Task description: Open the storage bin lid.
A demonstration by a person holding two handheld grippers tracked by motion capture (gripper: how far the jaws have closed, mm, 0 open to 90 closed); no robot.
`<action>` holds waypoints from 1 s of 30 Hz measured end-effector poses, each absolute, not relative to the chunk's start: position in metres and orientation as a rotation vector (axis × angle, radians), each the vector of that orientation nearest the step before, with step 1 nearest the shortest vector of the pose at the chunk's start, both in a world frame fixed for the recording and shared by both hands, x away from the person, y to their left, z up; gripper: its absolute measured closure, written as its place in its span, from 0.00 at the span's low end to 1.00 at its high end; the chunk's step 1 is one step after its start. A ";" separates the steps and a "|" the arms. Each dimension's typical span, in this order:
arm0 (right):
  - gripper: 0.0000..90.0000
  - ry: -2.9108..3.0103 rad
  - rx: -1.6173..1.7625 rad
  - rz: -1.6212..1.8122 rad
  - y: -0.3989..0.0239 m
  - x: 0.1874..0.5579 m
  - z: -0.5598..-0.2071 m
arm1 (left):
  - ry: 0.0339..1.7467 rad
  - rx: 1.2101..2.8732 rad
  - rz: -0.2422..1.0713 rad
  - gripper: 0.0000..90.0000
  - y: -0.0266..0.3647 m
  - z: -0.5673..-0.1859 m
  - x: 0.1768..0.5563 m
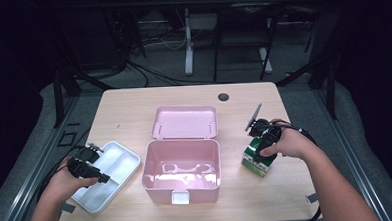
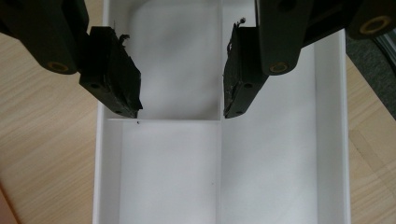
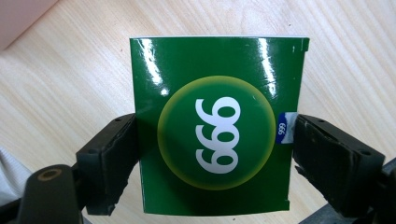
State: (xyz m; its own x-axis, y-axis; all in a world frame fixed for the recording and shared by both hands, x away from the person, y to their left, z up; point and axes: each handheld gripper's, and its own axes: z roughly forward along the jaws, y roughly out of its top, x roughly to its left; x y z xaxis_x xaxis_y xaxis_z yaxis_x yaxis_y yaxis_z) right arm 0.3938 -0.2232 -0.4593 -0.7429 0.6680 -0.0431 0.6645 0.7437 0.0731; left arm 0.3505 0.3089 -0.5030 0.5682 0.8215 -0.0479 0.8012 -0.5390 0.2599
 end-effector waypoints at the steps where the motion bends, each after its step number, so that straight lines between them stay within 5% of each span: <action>1: 0.18 2.872 1.093 0.099 -0.223 0.393 -0.459 | 1.346 2.548 0.116 0.52 0.309 -0.503 0.350; 30: 0.18 3.021 0.393 0.142 -0.187 0.370 -0.428 | 1.335 2.522 0.117 0.51 0.308 -0.499 0.348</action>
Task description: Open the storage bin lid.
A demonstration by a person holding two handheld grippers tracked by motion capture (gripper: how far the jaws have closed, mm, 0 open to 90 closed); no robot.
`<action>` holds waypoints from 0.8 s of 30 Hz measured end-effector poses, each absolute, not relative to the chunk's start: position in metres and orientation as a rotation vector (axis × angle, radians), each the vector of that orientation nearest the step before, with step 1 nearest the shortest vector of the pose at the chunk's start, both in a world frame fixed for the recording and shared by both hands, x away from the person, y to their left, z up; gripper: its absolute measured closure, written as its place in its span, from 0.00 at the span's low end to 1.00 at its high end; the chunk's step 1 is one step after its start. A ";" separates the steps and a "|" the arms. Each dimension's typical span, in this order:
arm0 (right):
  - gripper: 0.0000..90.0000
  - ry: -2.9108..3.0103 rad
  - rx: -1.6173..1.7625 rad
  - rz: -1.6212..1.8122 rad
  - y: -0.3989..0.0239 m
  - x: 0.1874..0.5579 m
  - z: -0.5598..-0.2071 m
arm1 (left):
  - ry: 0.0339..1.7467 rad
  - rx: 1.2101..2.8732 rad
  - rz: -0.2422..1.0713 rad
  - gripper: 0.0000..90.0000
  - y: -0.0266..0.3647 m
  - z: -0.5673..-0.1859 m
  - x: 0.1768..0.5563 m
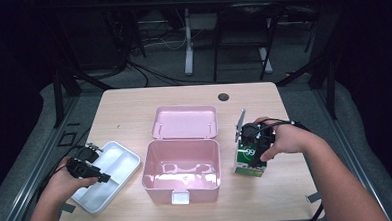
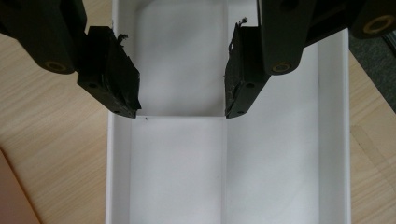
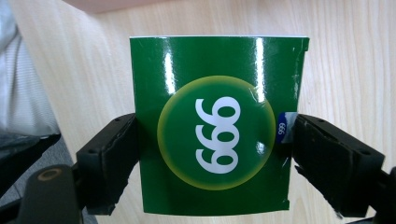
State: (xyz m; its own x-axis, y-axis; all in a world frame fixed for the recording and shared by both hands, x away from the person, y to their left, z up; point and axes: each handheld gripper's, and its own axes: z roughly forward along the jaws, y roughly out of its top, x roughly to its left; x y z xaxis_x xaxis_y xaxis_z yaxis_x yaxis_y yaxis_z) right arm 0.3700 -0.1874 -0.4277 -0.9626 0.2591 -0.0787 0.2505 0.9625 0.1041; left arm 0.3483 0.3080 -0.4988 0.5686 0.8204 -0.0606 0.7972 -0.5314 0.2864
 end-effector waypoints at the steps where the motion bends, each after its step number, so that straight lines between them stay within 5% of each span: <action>1: 0.18 3.023 0.381 0.143 -0.186 0.369 -0.426 | 1.335 2.522 0.121 0.50 0.308 -0.499 0.348; 24: 0.18 3.029 0.294 0.114 -0.160 0.359 -0.383 | 1.322 2.523 0.120 0.51 0.305 -0.498 0.348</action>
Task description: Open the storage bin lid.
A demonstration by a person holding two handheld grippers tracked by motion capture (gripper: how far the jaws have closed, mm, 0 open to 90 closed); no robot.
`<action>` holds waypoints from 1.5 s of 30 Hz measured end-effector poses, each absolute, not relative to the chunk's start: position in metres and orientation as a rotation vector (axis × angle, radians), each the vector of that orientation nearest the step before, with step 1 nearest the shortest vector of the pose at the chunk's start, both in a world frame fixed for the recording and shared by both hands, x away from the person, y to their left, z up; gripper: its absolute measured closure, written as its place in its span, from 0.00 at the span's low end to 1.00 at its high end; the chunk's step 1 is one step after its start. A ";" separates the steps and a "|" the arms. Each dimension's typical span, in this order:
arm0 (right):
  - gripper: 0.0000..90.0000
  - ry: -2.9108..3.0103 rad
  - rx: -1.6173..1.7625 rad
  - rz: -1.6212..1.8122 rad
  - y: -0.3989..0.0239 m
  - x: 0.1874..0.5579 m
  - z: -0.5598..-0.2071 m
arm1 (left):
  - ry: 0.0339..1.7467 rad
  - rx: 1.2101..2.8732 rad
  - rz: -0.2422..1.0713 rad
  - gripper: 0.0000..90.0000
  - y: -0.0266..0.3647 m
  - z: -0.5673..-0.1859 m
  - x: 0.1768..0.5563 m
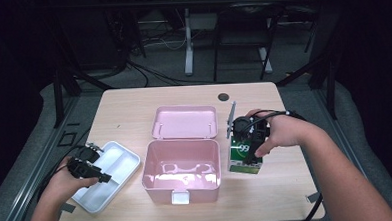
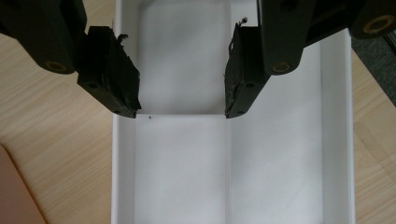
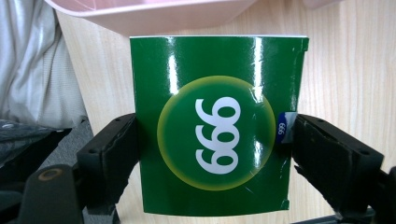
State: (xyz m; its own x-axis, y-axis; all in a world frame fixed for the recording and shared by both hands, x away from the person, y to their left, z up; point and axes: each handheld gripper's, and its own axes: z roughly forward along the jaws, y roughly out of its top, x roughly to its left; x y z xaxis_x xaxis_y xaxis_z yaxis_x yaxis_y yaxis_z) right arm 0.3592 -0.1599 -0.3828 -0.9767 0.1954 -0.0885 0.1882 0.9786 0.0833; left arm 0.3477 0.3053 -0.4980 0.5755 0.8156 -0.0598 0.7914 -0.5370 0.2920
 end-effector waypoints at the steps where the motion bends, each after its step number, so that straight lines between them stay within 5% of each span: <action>1: 0.18 3.031 0.287 0.112 -0.159 0.358 -0.381 | 1.323 2.523 0.121 0.50 0.305 -0.498 0.348; 45: 0.18 3.072 0.144 0.134 -0.062 0.346 -0.341 | 1.300 2.538 0.112 0.50 0.303 -0.499 0.348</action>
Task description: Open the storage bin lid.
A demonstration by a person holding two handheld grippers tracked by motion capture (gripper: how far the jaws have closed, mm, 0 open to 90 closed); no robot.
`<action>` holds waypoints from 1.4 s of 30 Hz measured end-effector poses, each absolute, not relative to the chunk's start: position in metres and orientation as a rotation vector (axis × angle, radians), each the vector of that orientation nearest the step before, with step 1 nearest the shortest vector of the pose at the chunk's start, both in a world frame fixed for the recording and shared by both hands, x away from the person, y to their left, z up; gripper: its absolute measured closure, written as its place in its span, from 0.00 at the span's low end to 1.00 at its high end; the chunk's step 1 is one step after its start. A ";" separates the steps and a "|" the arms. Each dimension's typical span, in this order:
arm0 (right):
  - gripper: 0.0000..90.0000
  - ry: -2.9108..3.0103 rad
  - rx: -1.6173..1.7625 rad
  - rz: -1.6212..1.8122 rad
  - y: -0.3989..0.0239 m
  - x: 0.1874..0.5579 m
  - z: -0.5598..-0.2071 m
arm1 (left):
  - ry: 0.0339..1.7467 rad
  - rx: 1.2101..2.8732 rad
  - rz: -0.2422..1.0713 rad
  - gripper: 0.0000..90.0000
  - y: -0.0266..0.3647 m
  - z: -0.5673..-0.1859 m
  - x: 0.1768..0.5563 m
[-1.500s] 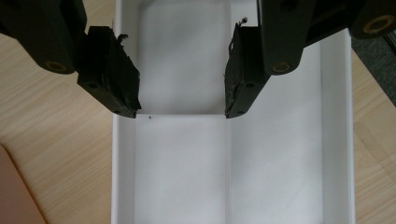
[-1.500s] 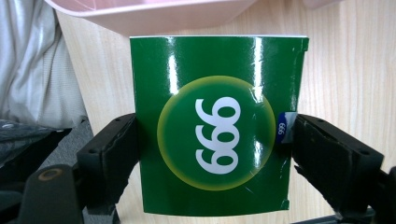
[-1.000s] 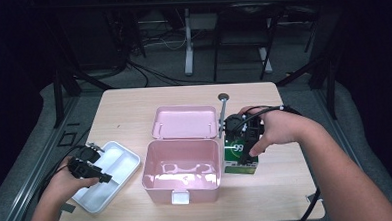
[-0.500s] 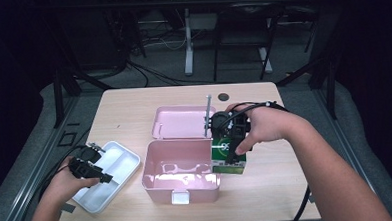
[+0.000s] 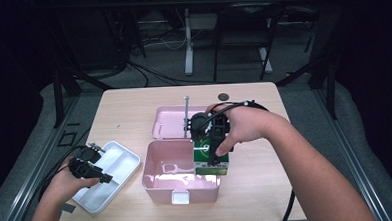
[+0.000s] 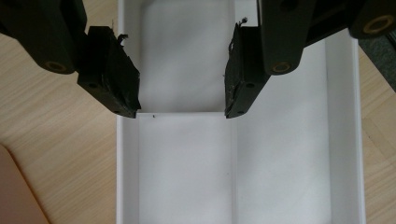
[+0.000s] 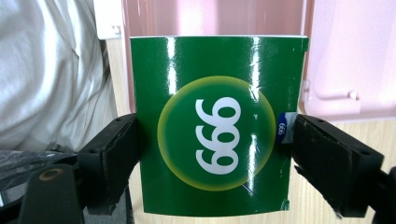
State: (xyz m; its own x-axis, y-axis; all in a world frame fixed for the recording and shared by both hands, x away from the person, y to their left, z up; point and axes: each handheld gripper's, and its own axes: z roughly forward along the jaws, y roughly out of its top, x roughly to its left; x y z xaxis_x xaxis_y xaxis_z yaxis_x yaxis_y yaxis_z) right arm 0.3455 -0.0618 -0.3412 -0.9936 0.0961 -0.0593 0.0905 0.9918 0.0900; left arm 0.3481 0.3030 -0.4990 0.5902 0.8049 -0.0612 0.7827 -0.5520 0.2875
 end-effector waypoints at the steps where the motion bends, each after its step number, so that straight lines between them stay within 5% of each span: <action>1: 0.18 3.073 0.135 0.132 -0.059 0.346 -0.341 | 1.302 2.532 0.114 0.51 0.303 -0.499 0.348; 42: 0.18 3.109 0.109 0.094 -0.038 0.361 -0.406 | 1.304 2.539 0.107 0.51 0.305 -0.502 0.349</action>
State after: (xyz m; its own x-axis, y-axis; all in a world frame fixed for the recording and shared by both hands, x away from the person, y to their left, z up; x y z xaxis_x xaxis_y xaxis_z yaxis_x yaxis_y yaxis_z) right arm 0.3606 -0.0379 -0.4064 -0.9971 0.0707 -0.0267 0.0689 0.9957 0.0616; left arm 0.3492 0.3046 -0.5015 0.5888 0.8058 -0.0632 0.7847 -0.5510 0.2839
